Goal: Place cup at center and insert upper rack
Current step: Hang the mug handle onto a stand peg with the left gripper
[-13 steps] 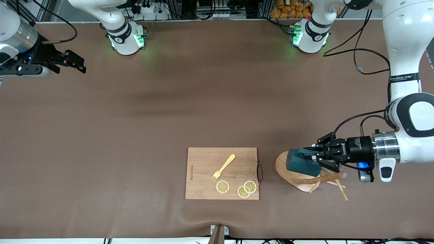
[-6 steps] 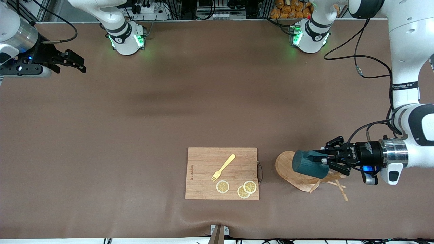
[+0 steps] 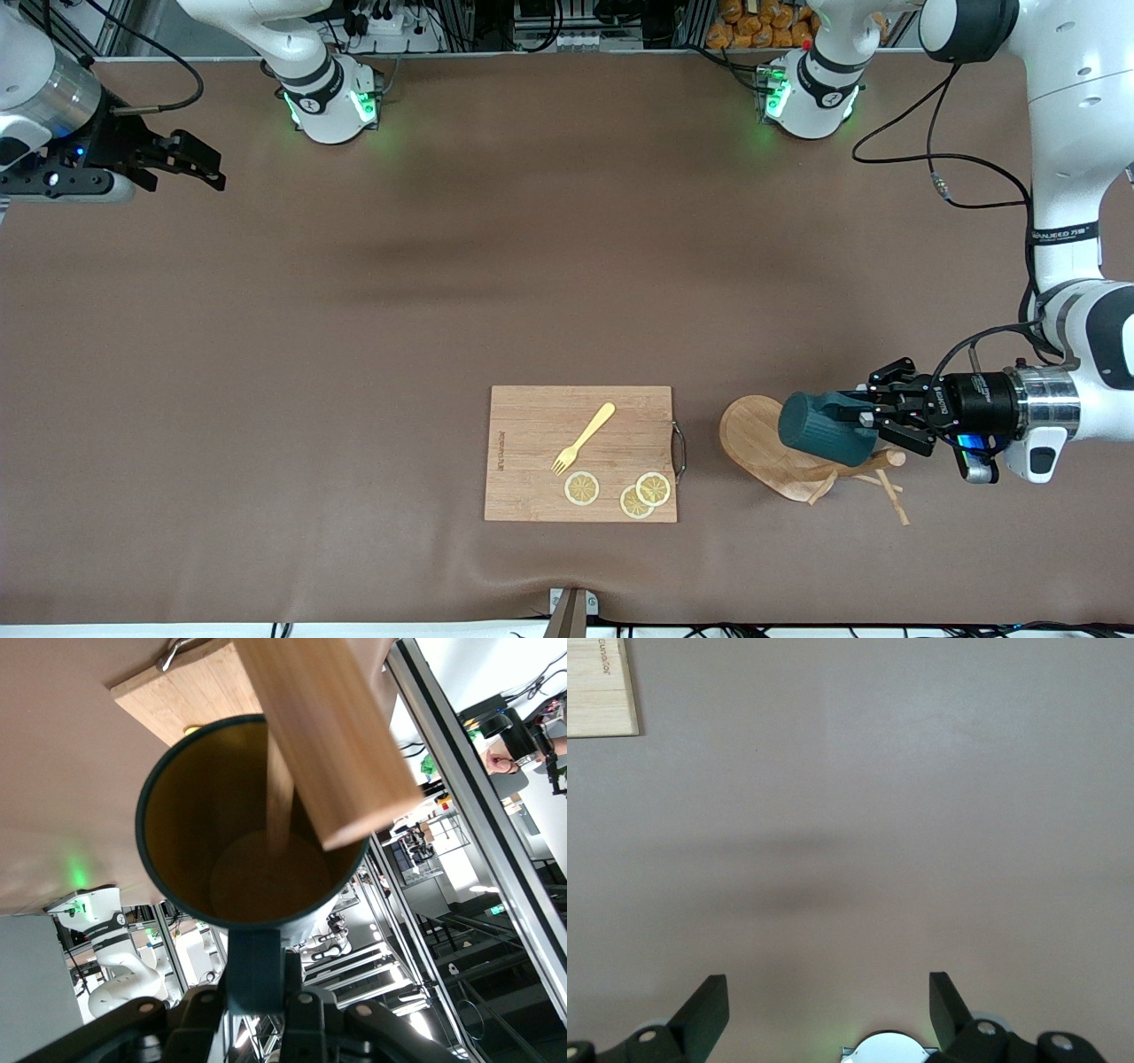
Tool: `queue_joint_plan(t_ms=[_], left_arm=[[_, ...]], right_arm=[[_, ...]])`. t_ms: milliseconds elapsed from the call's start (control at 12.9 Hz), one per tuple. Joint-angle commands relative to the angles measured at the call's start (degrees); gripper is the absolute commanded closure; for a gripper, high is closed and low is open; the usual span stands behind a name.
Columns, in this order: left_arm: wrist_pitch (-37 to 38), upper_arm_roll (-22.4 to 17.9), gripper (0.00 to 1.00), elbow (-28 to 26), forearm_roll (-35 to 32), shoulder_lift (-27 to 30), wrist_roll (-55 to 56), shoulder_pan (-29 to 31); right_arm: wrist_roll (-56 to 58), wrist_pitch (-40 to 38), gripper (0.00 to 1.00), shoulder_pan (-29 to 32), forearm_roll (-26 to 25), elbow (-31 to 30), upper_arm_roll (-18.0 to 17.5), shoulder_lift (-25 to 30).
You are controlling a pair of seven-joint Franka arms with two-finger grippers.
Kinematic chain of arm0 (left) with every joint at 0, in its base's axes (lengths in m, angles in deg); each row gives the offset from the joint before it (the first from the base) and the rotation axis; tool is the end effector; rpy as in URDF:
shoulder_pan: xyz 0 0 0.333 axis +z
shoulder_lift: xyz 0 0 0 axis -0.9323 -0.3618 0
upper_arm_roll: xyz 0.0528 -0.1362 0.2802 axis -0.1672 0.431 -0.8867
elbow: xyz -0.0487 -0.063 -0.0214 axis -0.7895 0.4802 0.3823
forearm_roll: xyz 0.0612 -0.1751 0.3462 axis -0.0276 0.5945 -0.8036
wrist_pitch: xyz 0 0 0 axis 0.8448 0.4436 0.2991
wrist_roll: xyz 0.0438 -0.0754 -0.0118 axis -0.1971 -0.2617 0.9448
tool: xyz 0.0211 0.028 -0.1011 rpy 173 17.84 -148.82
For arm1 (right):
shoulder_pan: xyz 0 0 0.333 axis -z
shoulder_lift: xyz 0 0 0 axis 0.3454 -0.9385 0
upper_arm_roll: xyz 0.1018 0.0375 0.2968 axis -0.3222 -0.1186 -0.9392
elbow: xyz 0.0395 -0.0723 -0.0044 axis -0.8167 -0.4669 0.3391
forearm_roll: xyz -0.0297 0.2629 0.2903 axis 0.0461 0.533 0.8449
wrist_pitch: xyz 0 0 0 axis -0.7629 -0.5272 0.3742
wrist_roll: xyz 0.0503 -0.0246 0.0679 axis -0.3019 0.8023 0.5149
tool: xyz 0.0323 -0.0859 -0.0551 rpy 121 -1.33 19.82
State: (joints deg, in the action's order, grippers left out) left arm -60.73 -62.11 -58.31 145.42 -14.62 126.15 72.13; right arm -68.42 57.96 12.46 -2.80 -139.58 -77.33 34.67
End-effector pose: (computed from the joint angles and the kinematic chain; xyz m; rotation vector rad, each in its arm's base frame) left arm 0.7272 -0.0116 0.3688 1.6432 1.0062 -0.8162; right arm 0.4662 0.0341 0.5886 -3.0905 0.0470 0.1629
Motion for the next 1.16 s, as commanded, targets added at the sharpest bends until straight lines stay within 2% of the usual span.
queue_joint_plan(t_ms=[0, 310, 1084], left_arm=[[1.2, 0.3, 1.00, 0.3, 2.8, -0.6, -1.8, 0.9], [2.2, 0.3, 1.00, 0.3, 5.2, -2.7, -6.3, 1.6], [2.6, 0.3, 1.00, -0.1, 10.3, -4.4, -9.3, 2.2]], right_arm=[[0.0, -0.6, 0.00, 1.2, -0.7, -0.9, -0.8, 1.7], [0.0, -0.6, 0.00, 1.2, -0.7, -1.0, -0.8, 1.7], [-0.1, -0.5, 0.00, 1.1, -0.7, -1.0, -0.9, 1.6]])
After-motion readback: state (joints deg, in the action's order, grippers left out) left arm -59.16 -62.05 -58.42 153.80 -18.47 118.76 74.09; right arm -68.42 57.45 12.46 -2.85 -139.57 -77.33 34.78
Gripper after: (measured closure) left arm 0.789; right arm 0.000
